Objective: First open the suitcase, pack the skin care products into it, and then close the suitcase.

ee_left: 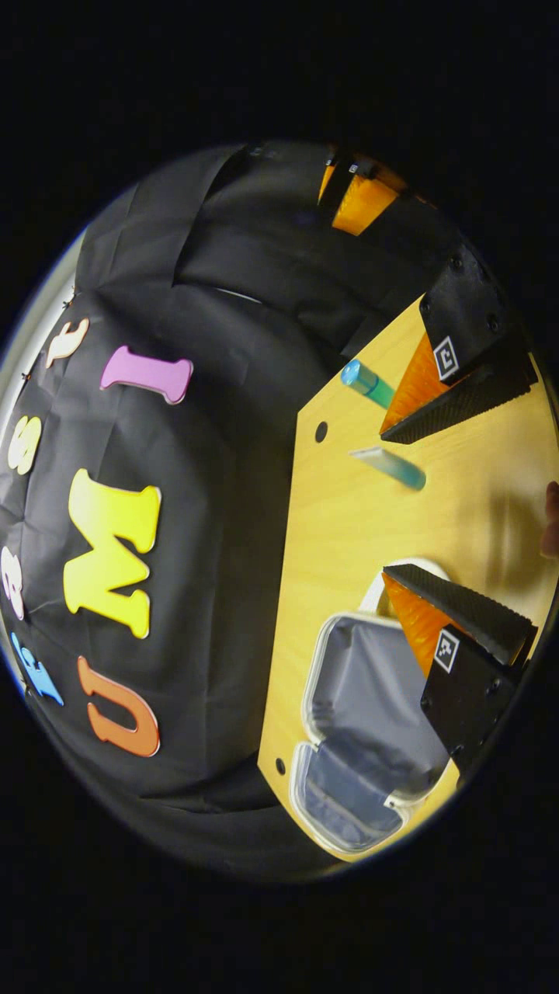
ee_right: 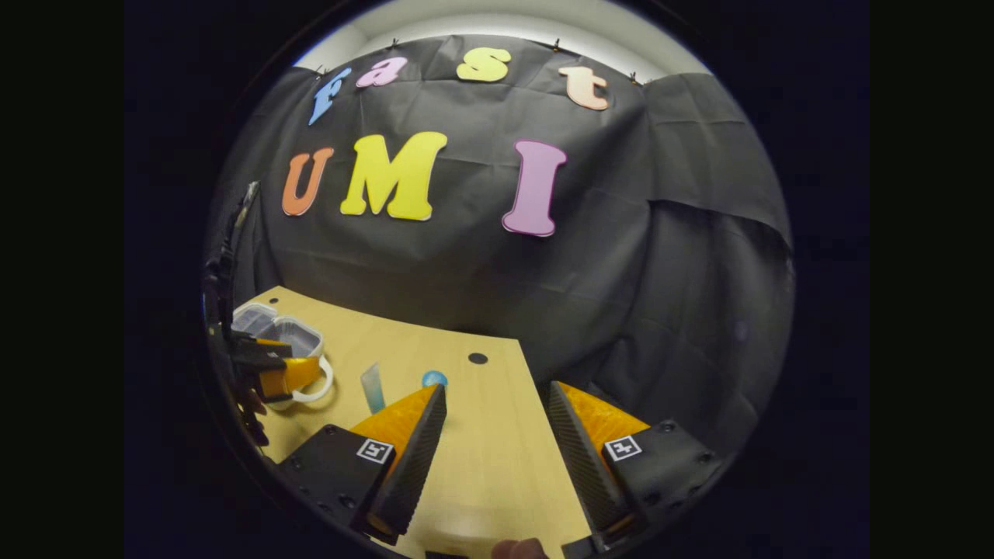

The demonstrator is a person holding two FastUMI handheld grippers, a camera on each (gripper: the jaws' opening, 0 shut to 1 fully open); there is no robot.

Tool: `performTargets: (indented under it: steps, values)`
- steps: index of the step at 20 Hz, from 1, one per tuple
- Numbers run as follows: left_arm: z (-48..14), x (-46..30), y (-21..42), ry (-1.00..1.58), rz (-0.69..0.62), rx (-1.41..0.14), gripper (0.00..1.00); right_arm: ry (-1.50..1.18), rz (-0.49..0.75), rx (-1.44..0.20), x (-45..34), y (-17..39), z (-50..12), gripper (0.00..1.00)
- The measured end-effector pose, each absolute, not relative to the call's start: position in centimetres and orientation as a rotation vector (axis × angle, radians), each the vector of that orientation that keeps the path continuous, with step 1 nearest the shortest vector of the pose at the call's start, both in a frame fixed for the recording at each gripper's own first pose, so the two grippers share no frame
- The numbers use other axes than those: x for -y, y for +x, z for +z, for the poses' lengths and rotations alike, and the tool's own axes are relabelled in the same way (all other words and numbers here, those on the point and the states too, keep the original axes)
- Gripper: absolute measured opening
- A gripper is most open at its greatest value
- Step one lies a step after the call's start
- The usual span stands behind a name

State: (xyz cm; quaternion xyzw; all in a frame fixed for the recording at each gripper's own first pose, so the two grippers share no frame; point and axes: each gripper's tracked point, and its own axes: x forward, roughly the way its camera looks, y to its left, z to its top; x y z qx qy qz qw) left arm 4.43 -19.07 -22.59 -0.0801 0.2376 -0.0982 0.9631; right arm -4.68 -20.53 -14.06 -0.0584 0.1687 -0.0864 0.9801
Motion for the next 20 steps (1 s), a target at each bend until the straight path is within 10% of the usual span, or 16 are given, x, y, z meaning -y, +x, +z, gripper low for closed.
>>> performTargets:
  steps: [13, 20]
  values:
    - [-34.2, 24.5, 11.8, -0.052, -0.252, -0.606, 1.0, -0.147, -0.205, -0.475, 25.5, -5.9, -18.3, 0.8]
    - [-35.9, 24.4, 12.3, -0.035, -0.264, -0.667, 0.77, -0.073, -0.083, -0.499, 21.7, -1.7, -22.2, 0.8]
